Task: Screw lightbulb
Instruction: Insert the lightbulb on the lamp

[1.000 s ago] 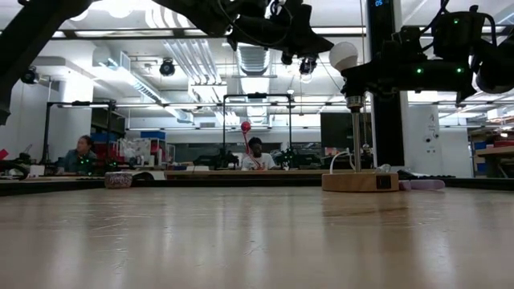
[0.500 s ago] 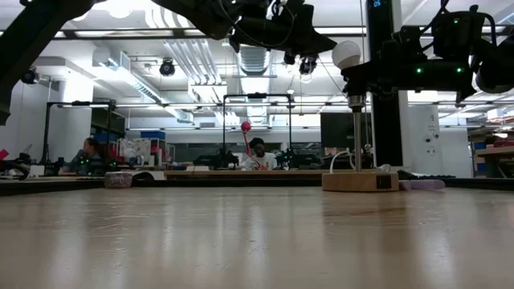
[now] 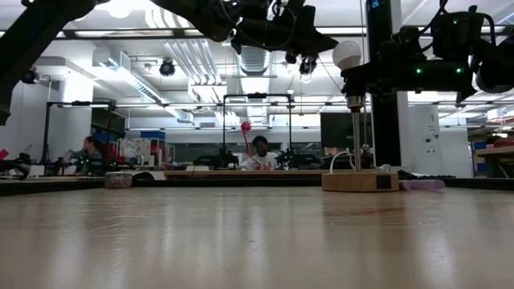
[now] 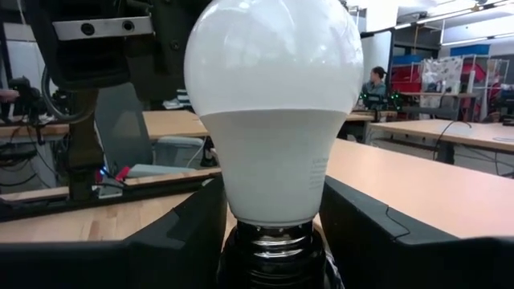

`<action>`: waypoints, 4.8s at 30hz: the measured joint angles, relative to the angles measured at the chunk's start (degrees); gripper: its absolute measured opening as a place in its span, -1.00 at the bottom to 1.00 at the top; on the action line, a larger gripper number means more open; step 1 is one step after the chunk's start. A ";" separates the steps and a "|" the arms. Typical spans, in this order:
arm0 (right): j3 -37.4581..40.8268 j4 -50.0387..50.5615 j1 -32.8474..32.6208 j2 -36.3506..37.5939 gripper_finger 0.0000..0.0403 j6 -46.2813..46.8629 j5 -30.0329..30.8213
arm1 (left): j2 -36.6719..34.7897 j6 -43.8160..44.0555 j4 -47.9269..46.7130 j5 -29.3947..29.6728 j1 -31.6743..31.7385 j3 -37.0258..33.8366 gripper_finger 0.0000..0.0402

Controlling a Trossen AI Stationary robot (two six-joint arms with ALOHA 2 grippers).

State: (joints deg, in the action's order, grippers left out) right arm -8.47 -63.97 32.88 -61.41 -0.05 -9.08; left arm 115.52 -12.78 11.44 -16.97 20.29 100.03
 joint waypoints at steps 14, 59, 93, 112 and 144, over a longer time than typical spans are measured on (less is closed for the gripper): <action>-0.72 13.74 0.00 11.16 -0.08 0.35 0.27 | 0.00 -0.26 0.16 0.02 0.00 0.00 -1.00; -24.27 54.94 -0.02 22.04 -0.91 -7.06 -0.68 | 0.00 1.49 1.43 0.09 -0.74 0.00 -1.00; -25.97 62.76 0.00 21.71 -0.94 -7.96 2.21 | -2.22 0.83 -6.09 0.12 -1.03 0.00 -1.00; -25.70 62.28 0.00 22.41 -0.94 -7.98 2.16 | -1.14 1.07 -4.49 -0.49 -1.77 0.04 -1.00; -25.62 71.90 -0.94 25.95 -0.94 -6.86 10.57 | -1.05 0.62 -6.57 2.08 -1.75 0.04 -1.00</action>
State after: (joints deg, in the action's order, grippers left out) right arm -34.09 7.92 31.94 -35.46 -6.92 1.49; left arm 114.47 -12.16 4.86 -14.90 18.55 100.07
